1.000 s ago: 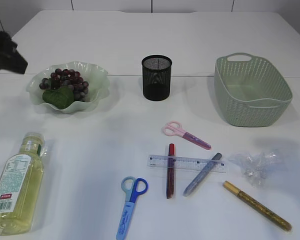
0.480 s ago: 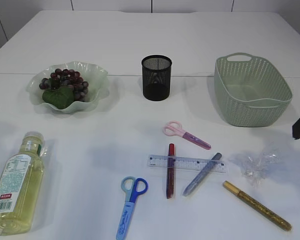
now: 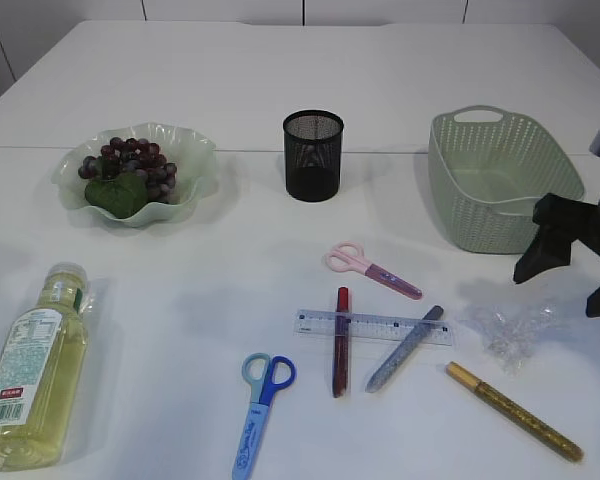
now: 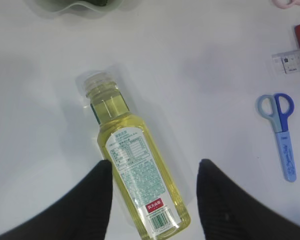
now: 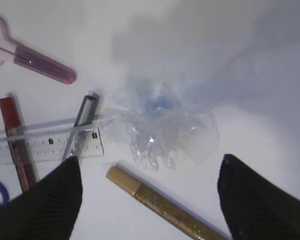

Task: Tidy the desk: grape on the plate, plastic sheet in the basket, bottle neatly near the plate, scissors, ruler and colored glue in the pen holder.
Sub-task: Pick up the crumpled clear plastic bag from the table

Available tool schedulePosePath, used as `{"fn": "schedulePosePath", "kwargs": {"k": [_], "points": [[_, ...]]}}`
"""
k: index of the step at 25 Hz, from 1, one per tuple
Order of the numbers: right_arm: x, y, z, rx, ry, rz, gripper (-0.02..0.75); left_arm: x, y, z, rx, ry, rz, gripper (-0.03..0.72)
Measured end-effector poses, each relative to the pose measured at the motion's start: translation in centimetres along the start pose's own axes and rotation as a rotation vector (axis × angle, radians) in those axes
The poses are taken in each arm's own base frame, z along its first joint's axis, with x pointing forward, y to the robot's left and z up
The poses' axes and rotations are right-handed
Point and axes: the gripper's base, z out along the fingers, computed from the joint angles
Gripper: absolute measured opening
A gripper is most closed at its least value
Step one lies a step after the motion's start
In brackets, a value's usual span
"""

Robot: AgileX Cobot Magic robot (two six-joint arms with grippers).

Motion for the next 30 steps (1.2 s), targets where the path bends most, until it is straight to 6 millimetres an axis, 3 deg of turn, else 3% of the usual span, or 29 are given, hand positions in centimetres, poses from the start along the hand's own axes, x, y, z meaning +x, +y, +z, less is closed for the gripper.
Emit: {"fn": "schedulePosePath", "kwargs": {"k": [8, 16, 22, 30], "points": [[-0.8, -0.7, 2.8, 0.017, 0.016, 0.033, 0.658, 0.0, 0.0, 0.0, 0.000, -0.001, 0.000, 0.396], [-1.4, -1.0, 3.7, 0.028, -0.025, 0.041, 0.659, 0.0, 0.0, 0.0, 0.000, -0.001, 0.000, 0.396], [-1.2, -1.6, 5.6, 0.046, 0.031, 0.064, 0.659, 0.0, 0.0, 0.0, 0.000, -0.001, 0.000, 0.395], [-1.2, -1.6, 7.1, -0.002, 0.062, 0.178, 0.639, -0.1, 0.0, 0.0, -0.003, -0.018, 0.000, 0.391]]}}
